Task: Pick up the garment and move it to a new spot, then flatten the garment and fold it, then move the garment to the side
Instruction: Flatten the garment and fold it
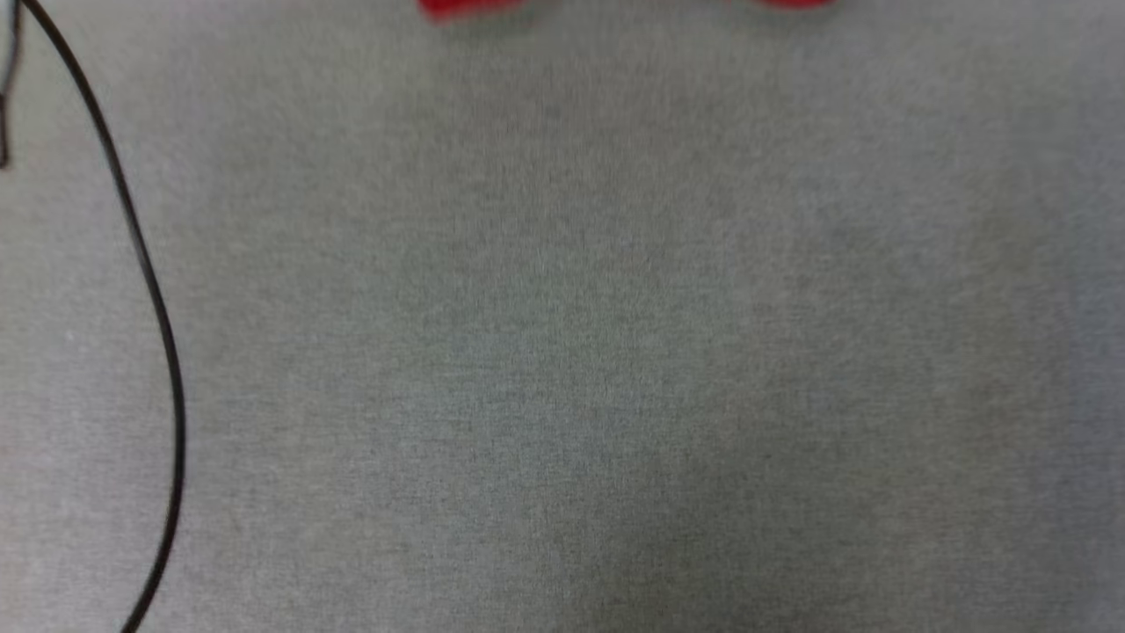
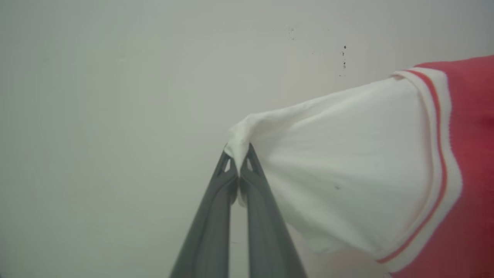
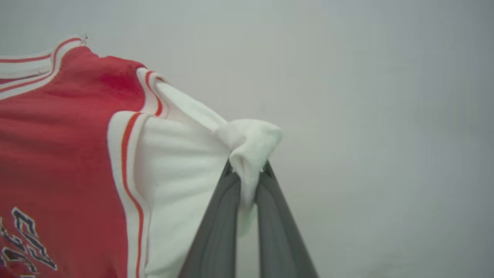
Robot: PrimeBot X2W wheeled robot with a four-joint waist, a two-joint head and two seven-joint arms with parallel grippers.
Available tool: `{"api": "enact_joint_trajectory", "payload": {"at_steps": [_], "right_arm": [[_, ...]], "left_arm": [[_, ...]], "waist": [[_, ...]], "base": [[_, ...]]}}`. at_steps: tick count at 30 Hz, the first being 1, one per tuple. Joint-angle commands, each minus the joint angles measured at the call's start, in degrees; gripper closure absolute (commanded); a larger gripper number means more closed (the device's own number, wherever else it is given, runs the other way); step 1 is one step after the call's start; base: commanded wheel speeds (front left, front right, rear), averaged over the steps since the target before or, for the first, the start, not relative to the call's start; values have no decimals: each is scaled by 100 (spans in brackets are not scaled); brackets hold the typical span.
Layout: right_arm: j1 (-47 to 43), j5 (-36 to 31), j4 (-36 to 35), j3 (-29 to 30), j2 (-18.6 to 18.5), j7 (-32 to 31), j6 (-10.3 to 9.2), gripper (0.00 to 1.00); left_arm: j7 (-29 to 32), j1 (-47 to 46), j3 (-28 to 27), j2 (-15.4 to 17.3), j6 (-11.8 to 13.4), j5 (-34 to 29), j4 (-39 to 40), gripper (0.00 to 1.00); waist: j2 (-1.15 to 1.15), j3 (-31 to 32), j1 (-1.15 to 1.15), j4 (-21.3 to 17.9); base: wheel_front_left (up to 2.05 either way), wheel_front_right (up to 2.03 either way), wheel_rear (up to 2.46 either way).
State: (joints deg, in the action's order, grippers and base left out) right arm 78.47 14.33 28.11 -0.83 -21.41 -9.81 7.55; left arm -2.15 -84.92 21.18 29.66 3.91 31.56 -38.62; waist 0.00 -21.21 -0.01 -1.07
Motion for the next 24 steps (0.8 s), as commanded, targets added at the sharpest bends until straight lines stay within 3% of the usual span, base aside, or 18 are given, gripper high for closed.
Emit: {"api": "enact_joint_trajectory", "payload": {"at_steps": [1, 13, 20, 24], "right_arm": [[326, 4, 201, -93, 16, 93, -12, 100], [1061, 361, 1511, -923, 281, 636, -12, 100], [442, 847, 2201, -1475, 422, 990, -11, 100], [-80, 1140, 2348, -1746, 473, 1090, -10, 100]], "left_arm": [[-43, -228, -40, -4, -41, 15, -165, 100], [-320, -330, -52, -358, -620, 385, -1233, 100], [-534, 302, -128, -598, -999, 823, -2002, 100], [-620, 807, -89, -674, -1090, 982, -2213, 100]], "waist": [[0, -431, 1, 16], [0, -1307, 1, 26], [0, -1235, 1, 4], [0, -1053, 1, 4]], "base": [[0, 0, 0], [0, 0, 0], [0, 0, 0], [0, 0, 0]]}}
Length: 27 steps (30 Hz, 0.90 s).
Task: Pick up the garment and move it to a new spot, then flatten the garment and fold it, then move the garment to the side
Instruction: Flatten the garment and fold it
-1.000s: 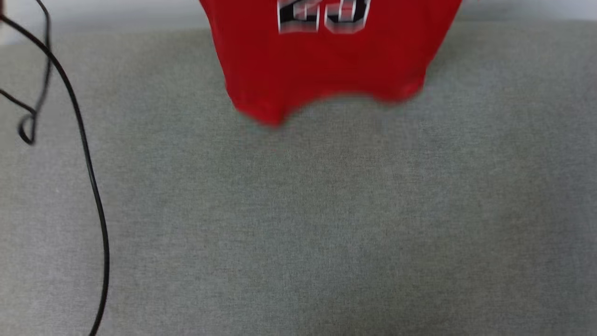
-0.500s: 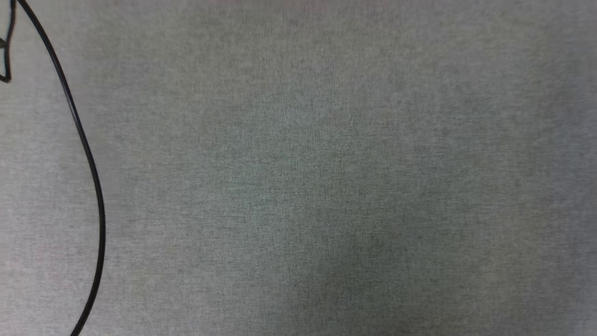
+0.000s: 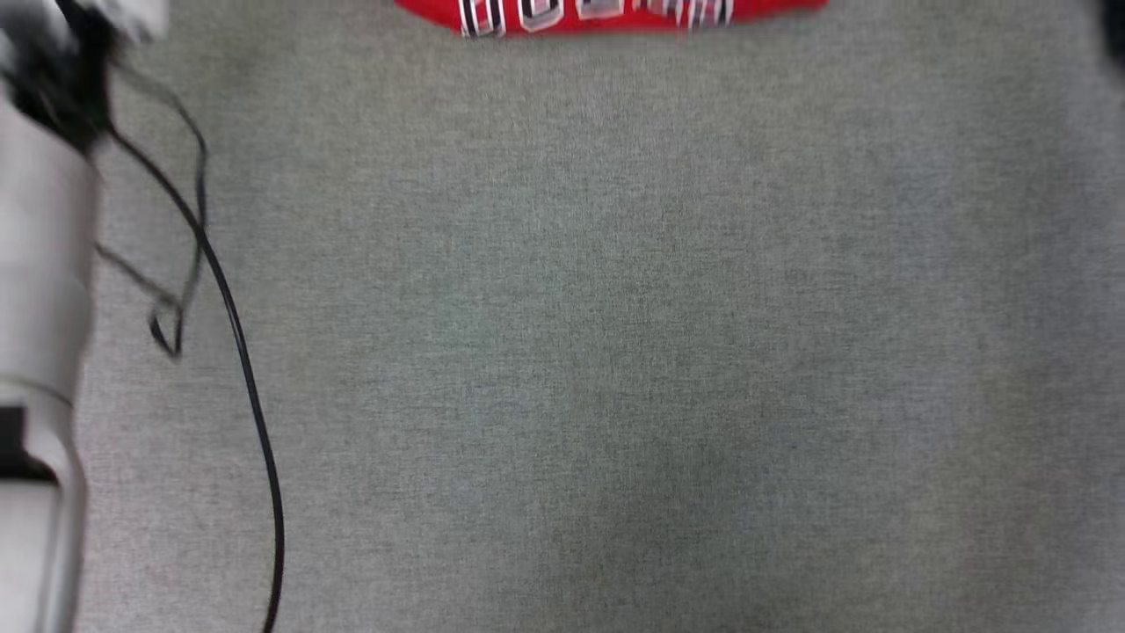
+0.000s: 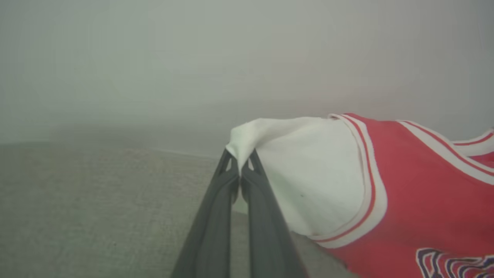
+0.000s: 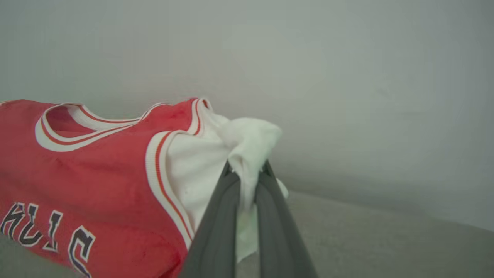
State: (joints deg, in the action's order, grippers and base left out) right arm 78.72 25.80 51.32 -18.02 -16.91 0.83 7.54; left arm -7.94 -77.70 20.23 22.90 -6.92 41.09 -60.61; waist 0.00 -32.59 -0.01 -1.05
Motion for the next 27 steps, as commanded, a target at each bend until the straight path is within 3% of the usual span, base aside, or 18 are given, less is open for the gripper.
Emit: {"api": "enact_joint_trajectory", "payload": {"at_steps": [1, 6, 13, 19, 27], "right_arm": [[-328, 109, 54, -125, 28, 73, -9, 100], [-1506, 630, 7, -478, -13, 295, -10, 100], [-3067, 1241, -342, -751, -240, 486, -9, 100], [-4297, 1593, -756, -714, -425, 558, -10, 100], [-5826, 1665, -1286, -219, -403, 596, -10, 100]], "left_arm": [[-67, 264, 43, -25, -24, 43, -52, 100], [-365, 1418, 126, -190, -55, 338, -34, 100], [-657, 3058, 234, -104, -60, 756, 618, 100], [-729, 4383, 95, 7, -42, 814, 1173, 100], [-737, 6071, -318, 37, 285, 720, 2176, 100]], "waist": [[0, 163, 1, 12], [0, 670, 1, 61], [0, 1468, 1, 95], [0, 2150, 1, 118], [0, 2881, 1, 157]], "base": [[0, 0, 0], [0, 0, 0], [0, 0, 0], [0, 0, 0], [0, 0, 0]]}}
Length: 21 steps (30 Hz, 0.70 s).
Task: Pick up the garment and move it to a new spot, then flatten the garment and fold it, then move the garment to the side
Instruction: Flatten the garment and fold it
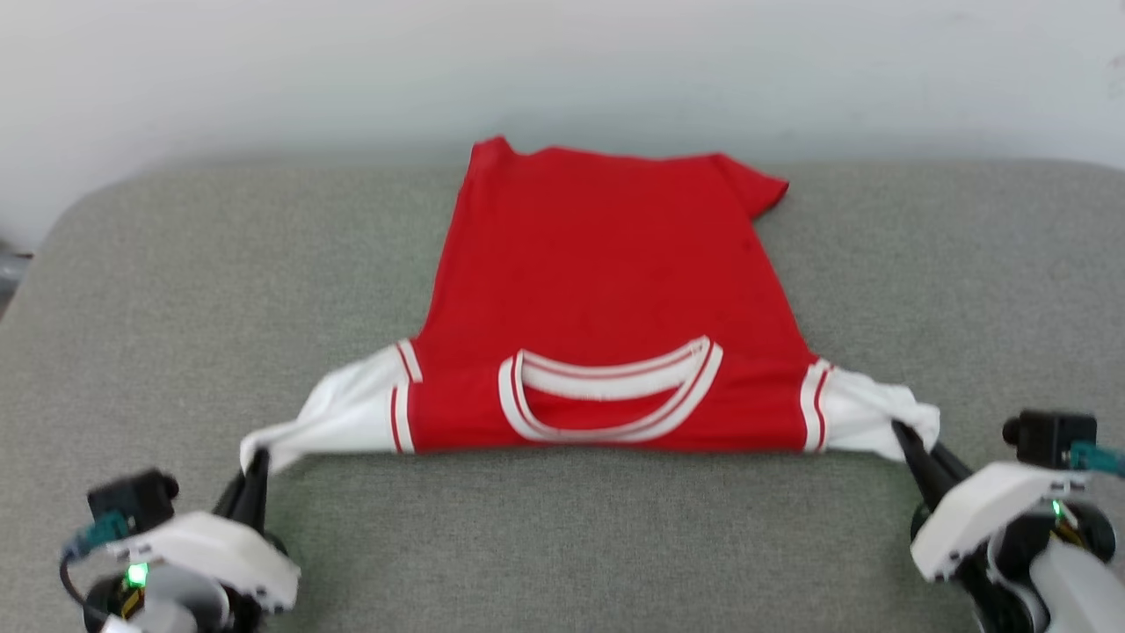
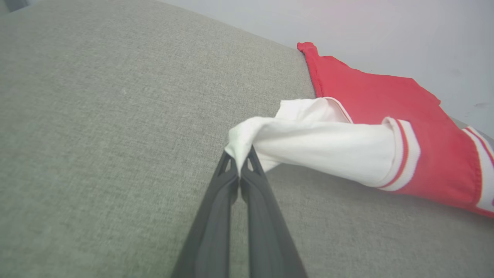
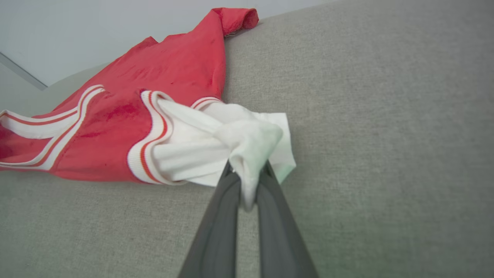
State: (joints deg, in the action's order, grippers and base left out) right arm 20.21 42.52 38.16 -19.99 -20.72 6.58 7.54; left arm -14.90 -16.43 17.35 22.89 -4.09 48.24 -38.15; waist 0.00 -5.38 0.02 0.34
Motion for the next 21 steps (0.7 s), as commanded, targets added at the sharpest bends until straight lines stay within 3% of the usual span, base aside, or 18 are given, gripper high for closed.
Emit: {"api": "enact_joint_trajectory", "payload": {"at_steps": [1, 12, 18, 19, 20, 21], "right_arm": [[-163, -28, -33, 64, 1, 16, -10, 100], [-2169, -573, -1067, 1203, 447, -274, -10, 100], [-2902, -1179, -1687, 1751, 846, -662, -10, 100], [-2959, -1258, -1762, 1816, 914, -717, -10, 97], [-3001, -1335, -1835, 1877, 983, -770, -10, 81], [-3035, -1372, -1898, 1926, 1055, -836, -10, 58]], "left_arm": [[-41, 138, -54, 31, 67, 17, 42, 100], [221, 2067, -54, 8, 762, 244, 1231, 100], [314, 2430, 8, 0, 936, 231, 1562, 100], [330, 2435, 24, -7, 953, 217, 1589, 100], [339, 2418, 50, -10, 954, 197, 1618, 100], [355, 2385, 75, -12, 958, 175, 1645, 100]], "waist": [[0, 236, -2, 22], [0, 741, -2, 27], [0, 781, -2, 46], [0, 781, -2, 56], [0, 779, -2, 70], [0, 775, -2, 93]], "base": [[0, 0, 0], [0, 0, 0], [0, 0, 0], [0, 0, 0], [0, 0, 0], [0, 0, 0]]}}
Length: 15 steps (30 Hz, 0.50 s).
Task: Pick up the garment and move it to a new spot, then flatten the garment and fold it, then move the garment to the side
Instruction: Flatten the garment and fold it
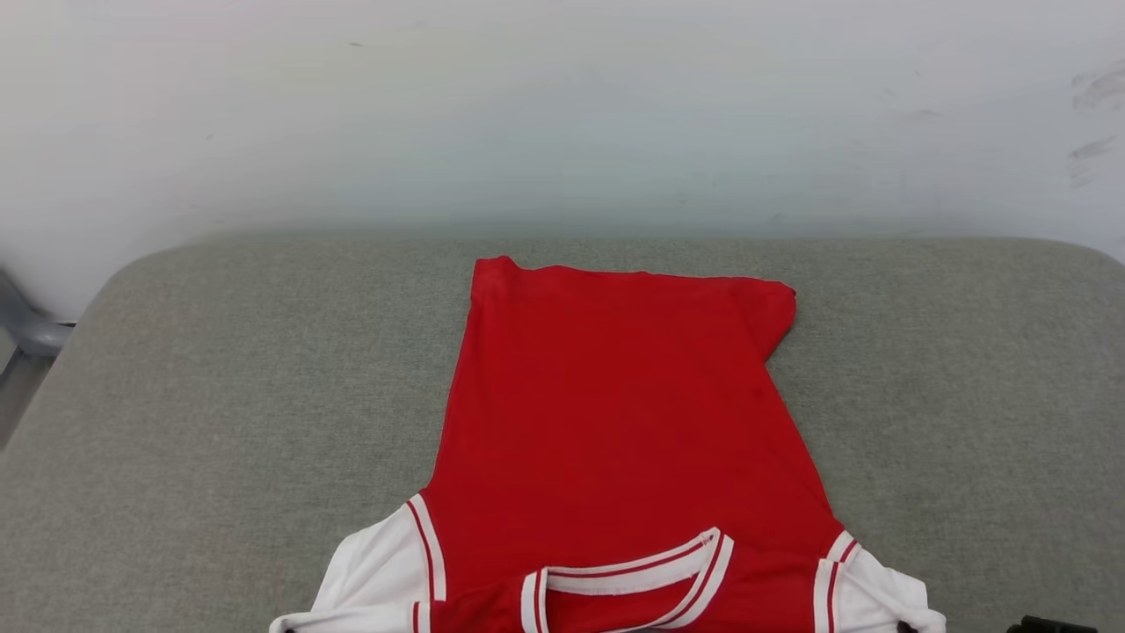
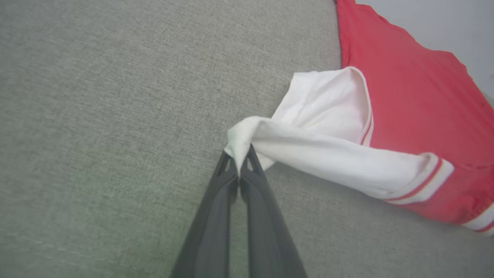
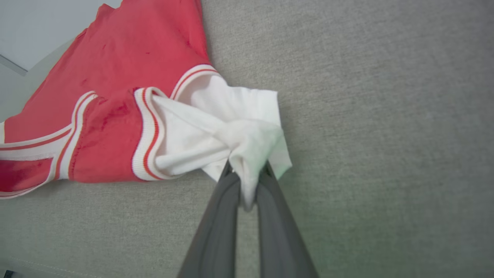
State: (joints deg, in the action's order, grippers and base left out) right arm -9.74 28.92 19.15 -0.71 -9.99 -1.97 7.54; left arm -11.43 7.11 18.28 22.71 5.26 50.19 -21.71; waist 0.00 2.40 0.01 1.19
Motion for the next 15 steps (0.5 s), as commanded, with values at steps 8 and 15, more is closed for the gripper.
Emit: {"api": "enact_joint_trajectory", "payload": {"at_steps": [8, 15], "right_arm": [[343, 103, -496, 421, 28, -281, -8, 0], [1820, 153, 152, 957, -394, -684, -8, 0]], "left_arm": [[12, -216, 179, -16, -113, -157, 268, 100], [-103, -636, 311, -9, -57, -502, 664, 100]], "waist": [[0, -160, -1, 183], [0, -722, -1, 560]], "base": [[0, 0, 0], [0, 0, 0]]}}
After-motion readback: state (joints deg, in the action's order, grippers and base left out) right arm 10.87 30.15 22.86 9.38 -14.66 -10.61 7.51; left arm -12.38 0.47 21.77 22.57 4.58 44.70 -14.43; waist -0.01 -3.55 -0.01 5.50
